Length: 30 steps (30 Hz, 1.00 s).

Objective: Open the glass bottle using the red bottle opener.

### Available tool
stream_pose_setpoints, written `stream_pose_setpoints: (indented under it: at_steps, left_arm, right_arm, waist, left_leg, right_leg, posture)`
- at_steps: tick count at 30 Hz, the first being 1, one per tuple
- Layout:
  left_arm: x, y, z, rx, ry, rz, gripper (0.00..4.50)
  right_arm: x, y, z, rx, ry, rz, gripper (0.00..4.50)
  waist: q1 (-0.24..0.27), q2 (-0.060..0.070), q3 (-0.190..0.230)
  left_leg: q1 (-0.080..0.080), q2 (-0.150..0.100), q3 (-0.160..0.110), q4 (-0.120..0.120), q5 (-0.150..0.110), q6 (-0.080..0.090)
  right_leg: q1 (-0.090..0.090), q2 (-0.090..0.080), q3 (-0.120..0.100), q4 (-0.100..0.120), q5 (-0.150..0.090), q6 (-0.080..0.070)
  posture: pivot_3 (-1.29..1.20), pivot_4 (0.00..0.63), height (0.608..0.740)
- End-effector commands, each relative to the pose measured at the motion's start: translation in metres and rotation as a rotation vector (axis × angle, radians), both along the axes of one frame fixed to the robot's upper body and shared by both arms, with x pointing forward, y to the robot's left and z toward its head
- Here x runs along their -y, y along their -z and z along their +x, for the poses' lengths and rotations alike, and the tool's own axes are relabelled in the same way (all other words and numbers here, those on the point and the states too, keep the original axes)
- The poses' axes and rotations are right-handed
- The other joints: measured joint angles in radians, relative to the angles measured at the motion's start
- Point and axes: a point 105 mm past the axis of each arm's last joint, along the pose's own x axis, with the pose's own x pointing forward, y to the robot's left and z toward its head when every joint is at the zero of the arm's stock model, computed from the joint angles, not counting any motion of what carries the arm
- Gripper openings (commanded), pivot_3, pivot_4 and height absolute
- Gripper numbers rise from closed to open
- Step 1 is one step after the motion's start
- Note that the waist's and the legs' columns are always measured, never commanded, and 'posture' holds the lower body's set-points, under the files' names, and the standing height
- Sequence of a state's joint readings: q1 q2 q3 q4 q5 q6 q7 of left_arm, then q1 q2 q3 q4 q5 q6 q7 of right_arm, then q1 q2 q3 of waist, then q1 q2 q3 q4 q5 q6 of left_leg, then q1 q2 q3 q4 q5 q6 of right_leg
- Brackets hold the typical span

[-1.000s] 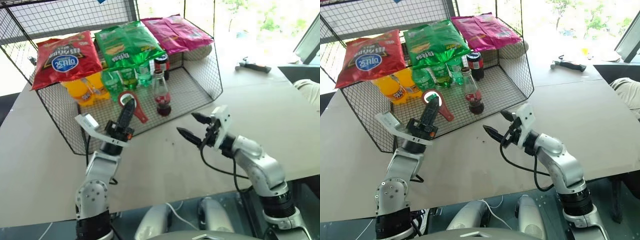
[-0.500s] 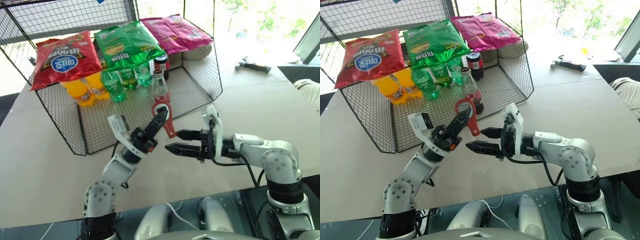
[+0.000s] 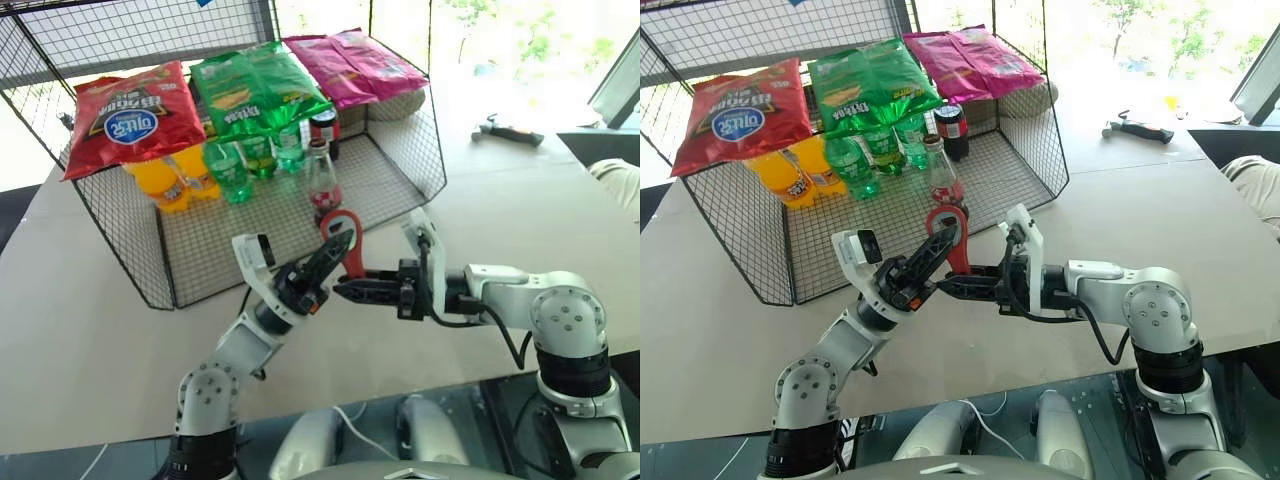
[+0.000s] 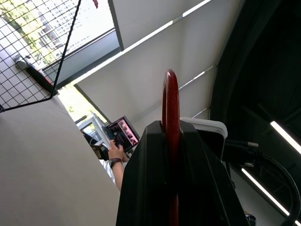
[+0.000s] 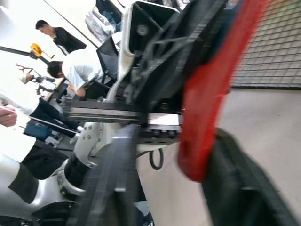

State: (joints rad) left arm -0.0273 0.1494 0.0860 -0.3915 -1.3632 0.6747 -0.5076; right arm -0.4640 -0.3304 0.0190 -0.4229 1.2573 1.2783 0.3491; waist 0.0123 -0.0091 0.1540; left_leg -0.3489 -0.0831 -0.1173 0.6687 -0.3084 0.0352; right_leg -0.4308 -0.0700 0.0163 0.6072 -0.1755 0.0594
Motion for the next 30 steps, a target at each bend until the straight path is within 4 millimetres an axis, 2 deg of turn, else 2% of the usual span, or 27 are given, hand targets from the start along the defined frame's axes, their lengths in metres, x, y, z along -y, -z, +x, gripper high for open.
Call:
stream_pose_setpoints:
  at_steps: [1,7,10,11,13,16,19,22,25,28,30]
  left_arm:
    - [-0.003,-0.001,-0.001,-0.014,-0.007,-0.007,0.0]
    - [-0.001,-0.003,-0.004,0.01,0.023,-0.002,0.0]
    - [-0.002,-0.001,-0.001,0.027,-0.015,0.03,0.0]
    - [-0.002,0.0,0.0,0.031,-0.027,0.039,0.78]
    - [-0.002,-0.001,0.0,0.039,-0.026,0.039,1.51]
    - [-0.004,-0.004,0.003,0.061,-0.07,0.055,3.08]
    - [-0.006,0.0,0.003,0.122,-0.136,0.201,4.41]
    - [-0.009,0.007,0.007,0.215,-0.244,0.4,4.46]
    - [-0.019,0.007,0.018,0.331,-0.42,0.591,4.46]
    - [-0.025,0.001,0.025,0.403,-0.53,0.657,4.46]
    - [-0.025,0.004,0.031,0.514,-0.614,0.815,4.46]
  right_arm:
    - [-0.006,-0.015,-0.012,0.042,-0.071,0.05,0.08]
    - [-0.003,-0.014,-0.012,0.031,-0.066,0.054,0.08]
    - [0.0,-0.013,-0.012,0.022,-0.065,0.05,0.08]
    - [0.001,-0.013,-0.012,0.02,-0.068,0.05,0.0]
    - [0.003,-0.013,-0.012,0.016,-0.065,0.051,0.0]
    - [0.011,-0.008,-0.002,0.009,0.021,0.037,0.0]
    - [0.027,-0.006,0.017,0.046,0.181,0.017,0.0]
    - [0.043,-0.012,0.036,0.107,0.348,0.044,0.0]
    - [0.063,-0.018,0.061,0.262,0.567,0.0,0.0]
    - [0.072,-0.024,0.075,0.392,0.693,-0.016,0.0]
    - [0.074,-0.026,0.081,0.478,0.737,-0.047,0.0]
  waist:
    - [0.0,0.0,0.0]
    - [0.0,0.0,0.0]
    - [0.0,0.0,0.0]
    - [0.001,0.0,0.0]
    - [0.0,0.0,0.0]
    - [0.0,0.0,0.0]
    - [0.002,0.0,0.0]
    - [0.001,0.0,0.0]
    - [0.002,0.001,0.0]
    - [0.002,0.001,0.0]
    - [0.002,0.001,0.0]
  left_leg:
    - [0.0,0.0,0.0,0.0,0.0,0.0]
    - [0.0,0.0,0.0,0.0,0.0,0.0]
    - [0.0,0.0,0.0,0.0,0.0,0.0]
    - [0.0,0.0,0.0,0.0,0.0,0.0]
    - [0.0,0.0,0.0,0.0,0.0,0.0]
    - [0.0,0.0,0.0,0.0,0.0,0.0]
    - [0.0,0.0,0.0,0.0,0.0,0.0]
    - [-0.001,0.0,0.001,0.0,0.0,0.0]
    - [-0.001,0.0,0.002,-0.001,0.0,0.0]
    - [-0.001,0.0,0.002,-0.001,0.0,0.0]
    - [-0.001,0.0,0.002,-0.001,0.0,0.0]
  right_leg:
    - [0.0,0.0,0.0,0.0,0.0,0.0]
    - [0.0,0.0,0.0,0.0,0.0,0.0]
    - [0.0,0.0,0.0,0.0,0.0,0.0]
    - [0.0,0.0,0.0,0.0,0.0,0.0]
    - [0.0,0.0,0.0,0.0,0.0,0.0]
    - [0.0,0.0,0.0,-0.001,0.0,0.0]
    - [0.0,0.0,0.0,-0.001,0.0,0.0]
    - [0.0,0.0,0.0,-0.001,0.0,0.0]
    - [0.0,0.0,0.001,-0.001,0.0,0.0]
    - [-0.001,0.0,0.001,-0.001,0.0,0.0]
    - [-0.001,0.0,0.001,-0.002,0.0,0.0]
  posture:
    - [0.0,0.15,0.74]
    - [0.0,0.15,0.74]
    - [0.0,0.15,0.74]
    - [0.0,0.15,0.74]
    - [0.0,0.15,0.74]
    - [0.0,0.15,0.74]
    - [0.0,0.15,0.74]
    - [0.0,0.15,0.74]
    - [0.0,0.15,0.74]
    - [0.0,0.15,0.74]
    - [0.0,0.15,0.74]
